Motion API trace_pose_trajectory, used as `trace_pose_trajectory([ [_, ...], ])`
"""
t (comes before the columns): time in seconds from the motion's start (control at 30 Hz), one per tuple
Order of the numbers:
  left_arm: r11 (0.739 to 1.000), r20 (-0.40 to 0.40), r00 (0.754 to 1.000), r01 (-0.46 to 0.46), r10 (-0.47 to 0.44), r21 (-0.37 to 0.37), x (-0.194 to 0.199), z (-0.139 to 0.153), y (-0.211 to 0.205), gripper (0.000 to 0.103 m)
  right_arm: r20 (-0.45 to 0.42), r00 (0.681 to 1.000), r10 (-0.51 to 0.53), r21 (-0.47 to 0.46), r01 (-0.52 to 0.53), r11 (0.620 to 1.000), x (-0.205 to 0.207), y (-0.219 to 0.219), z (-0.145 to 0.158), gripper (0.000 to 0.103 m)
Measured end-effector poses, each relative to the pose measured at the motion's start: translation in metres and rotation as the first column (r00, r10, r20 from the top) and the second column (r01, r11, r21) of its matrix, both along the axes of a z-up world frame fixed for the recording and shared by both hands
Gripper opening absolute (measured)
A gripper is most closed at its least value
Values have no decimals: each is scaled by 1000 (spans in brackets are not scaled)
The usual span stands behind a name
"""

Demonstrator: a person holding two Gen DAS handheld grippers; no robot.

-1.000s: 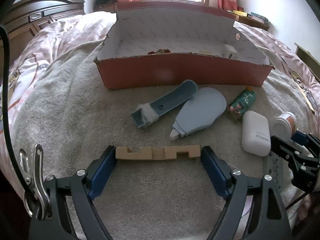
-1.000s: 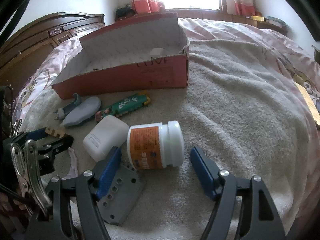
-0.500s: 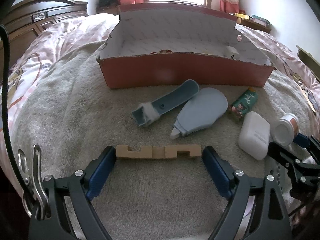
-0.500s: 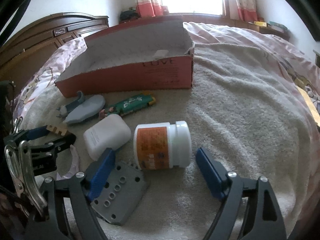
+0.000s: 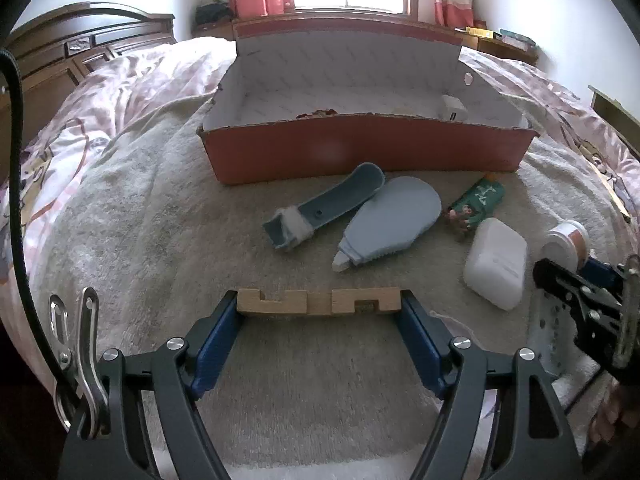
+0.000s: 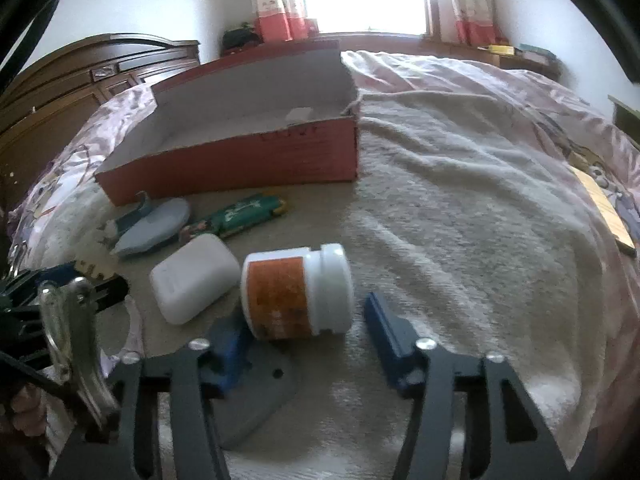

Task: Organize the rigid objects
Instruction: 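Grasp the notched wooden block with the left gripper while the right grasps the orange-labelled white jar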

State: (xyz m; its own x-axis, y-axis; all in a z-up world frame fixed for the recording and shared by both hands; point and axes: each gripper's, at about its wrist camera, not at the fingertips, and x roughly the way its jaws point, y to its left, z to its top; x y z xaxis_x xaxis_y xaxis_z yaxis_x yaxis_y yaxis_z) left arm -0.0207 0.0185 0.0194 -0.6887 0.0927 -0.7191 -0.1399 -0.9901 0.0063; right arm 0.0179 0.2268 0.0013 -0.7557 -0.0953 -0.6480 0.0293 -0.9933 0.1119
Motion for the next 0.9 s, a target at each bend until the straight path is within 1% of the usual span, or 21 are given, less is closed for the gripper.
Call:
trace_pose_trajectory([
  [0.07, 1000, -5, 1000, 8, -8, 3, 3, 2, 0, 78, -4, 1000, -14, -6, 14, 1000, 1, 3, 1, 47],
  [0.27, 999, -35, 999, 36, -36, 11, 12, 10, 4, 78, -8, 1000, -14, -21, 13, 1000, 0, 5, 2, 47],
  [0.5, 999, -38, 999, 25, -23, 41, 15, 13, -3, 78, -45, 999, -20, -21, 19, 1000, 9, 7, 13, 47],
  [0.9, 991, -77, 997, 23, -13, 134, 22, 21, -18, 78, -45, 999, -4, 34, 6, 999, 16, -5, 27, 47],
])
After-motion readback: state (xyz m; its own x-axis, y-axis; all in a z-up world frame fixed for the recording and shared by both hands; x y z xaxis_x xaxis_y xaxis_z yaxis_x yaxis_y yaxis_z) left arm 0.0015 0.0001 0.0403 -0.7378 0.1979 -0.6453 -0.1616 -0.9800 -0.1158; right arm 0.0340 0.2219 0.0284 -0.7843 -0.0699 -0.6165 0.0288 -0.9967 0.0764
